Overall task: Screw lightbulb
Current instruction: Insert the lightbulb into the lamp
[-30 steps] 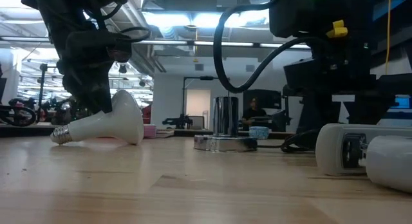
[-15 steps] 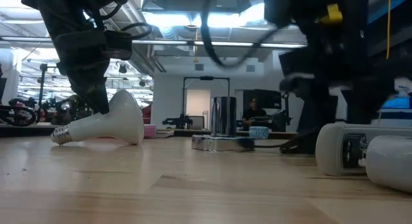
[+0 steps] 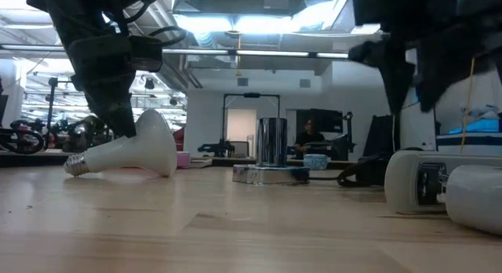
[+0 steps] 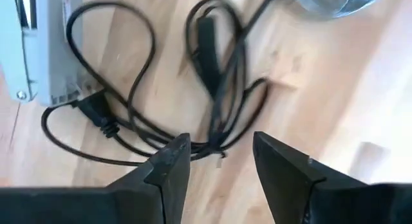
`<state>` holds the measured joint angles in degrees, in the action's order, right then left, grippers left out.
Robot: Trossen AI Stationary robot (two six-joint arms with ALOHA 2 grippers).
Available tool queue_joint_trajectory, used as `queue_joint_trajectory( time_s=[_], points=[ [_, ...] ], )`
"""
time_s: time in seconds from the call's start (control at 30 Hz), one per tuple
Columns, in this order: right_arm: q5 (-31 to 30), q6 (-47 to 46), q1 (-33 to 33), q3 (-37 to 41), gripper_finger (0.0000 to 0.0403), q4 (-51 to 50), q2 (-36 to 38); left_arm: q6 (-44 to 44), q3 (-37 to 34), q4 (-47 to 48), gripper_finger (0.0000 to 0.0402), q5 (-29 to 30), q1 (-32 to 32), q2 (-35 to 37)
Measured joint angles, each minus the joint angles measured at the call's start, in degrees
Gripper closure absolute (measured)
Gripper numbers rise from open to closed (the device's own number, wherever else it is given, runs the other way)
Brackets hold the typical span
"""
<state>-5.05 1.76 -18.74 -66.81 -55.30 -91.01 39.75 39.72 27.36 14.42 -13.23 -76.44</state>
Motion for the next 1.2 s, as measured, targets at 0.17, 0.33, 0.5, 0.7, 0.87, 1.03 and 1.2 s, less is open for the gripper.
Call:
queue_joint_trajectory(
  time_s=[0.17,0.33,0.5,0.7,0.87,1.03,1.2],
  points=[
    [-3.97,0.02,0.0,0.0,0.0228,3.21,2.1,-3.01,-2.29,-6.15,0.0144,0.0,0.0,-0.02],
    [-4.45,0.0,0.02,0.0,0.0228,11.17,2.12,-4.72,-4.34,-7.38,0.0144,0.0,0.0,-0.02],
    [-4.95,1.48,0.02,0.0,0.0228,18.36,2.15,-5.53,-6.81,-8.32,0.0144,0.26,0.1,-0.02],
    [-4.91,1.95,0.02,0.0,0.0228,21.21,2.3,-8.3,-9.36,-15.5,0.0144,1.31,1.17,-0.02],
    [-4.91,1.95,0.02,0.0,0.0228,21.28,2.3,-11.09,-11.06,-20.78,0.0144,1.33,2.94,-0.02],
    [-4.91,1.95,0.02,0.0,0.0228,21.43,2.3,-13.5,-11.12,-20.71,0.0144,1.29,4.93,-0.02],
    [-4.91,1.96,0.02,0.0,0.0228,21.43,2.3,-15.77,-11.12,-20.85,0.0144,-1.79,6.8,-0.47]
  ],
)
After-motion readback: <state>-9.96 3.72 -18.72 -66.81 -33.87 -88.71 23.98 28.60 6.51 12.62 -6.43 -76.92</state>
